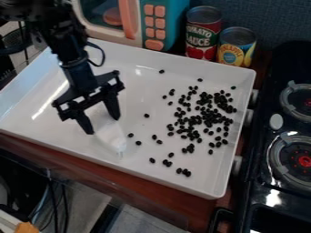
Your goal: Sweep into pile
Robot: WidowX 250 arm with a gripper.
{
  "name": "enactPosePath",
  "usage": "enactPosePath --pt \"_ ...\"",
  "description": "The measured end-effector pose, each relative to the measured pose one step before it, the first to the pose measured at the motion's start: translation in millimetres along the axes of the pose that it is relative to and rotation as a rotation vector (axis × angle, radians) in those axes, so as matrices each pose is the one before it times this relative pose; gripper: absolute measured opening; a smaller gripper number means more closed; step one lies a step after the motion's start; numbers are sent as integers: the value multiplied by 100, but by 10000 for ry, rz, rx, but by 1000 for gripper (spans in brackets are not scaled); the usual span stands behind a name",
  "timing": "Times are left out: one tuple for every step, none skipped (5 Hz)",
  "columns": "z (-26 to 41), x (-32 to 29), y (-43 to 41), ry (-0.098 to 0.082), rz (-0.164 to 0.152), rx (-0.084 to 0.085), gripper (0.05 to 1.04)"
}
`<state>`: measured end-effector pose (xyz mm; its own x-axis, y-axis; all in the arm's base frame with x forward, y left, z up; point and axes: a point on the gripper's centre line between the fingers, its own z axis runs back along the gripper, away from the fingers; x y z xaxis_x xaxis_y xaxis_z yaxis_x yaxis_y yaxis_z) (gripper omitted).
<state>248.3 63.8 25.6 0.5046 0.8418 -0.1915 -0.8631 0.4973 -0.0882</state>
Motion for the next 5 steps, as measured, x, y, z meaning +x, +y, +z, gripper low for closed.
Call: enactPosePath --pt "-274 -1426 -959 199 334 -23 684" --pt "-328 -1311 -106 307 151 -81 684" --pt "-313 -1008 -345 221 230 -121 684" --pt "-243 -1489 -531 509 346 216 684" --pt "-314 -1129 -664 180 155 39 684"
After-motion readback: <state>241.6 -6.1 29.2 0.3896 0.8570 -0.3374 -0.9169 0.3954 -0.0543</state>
